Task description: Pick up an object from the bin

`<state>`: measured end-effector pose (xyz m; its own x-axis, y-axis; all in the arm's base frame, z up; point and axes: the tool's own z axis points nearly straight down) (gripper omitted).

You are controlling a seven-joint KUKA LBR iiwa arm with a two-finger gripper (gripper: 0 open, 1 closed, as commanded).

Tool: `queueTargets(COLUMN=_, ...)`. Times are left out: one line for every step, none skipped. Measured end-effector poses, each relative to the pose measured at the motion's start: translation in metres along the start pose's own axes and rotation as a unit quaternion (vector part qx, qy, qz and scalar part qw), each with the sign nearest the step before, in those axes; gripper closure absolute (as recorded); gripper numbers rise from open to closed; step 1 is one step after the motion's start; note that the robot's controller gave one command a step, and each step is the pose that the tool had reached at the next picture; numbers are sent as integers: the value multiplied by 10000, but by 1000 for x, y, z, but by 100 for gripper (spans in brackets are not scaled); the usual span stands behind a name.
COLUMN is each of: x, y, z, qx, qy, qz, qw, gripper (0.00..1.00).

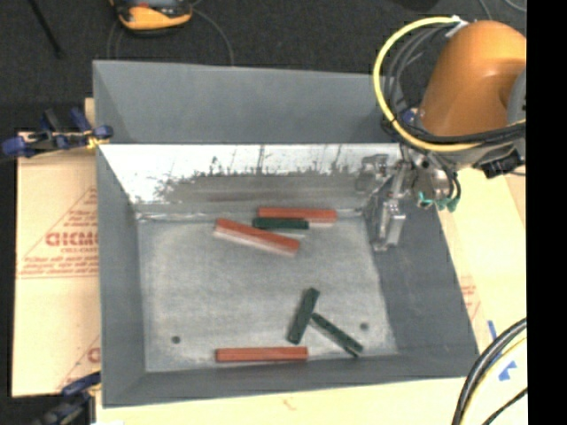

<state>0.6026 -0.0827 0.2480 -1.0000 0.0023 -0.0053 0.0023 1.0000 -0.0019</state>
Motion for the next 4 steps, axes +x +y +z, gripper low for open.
queueTargets(x=49, y=8, z=42, qx=-5, qy=-22, qz=186, qw=9998, gripper=0)
queueTargets(x=67, y=29, z=100, qx=-7, qy=-10, qz=390, qw=9992, gripper=0)
queueTargets(x=75, y=29, z=142, qx=-11, qy=17, qz=-55, qw=10000, gripper=0)
queueTargets(x=110, y=29, z=172, qx=-4, qy=2, qz=-2099, qw=9777, gripper=100)
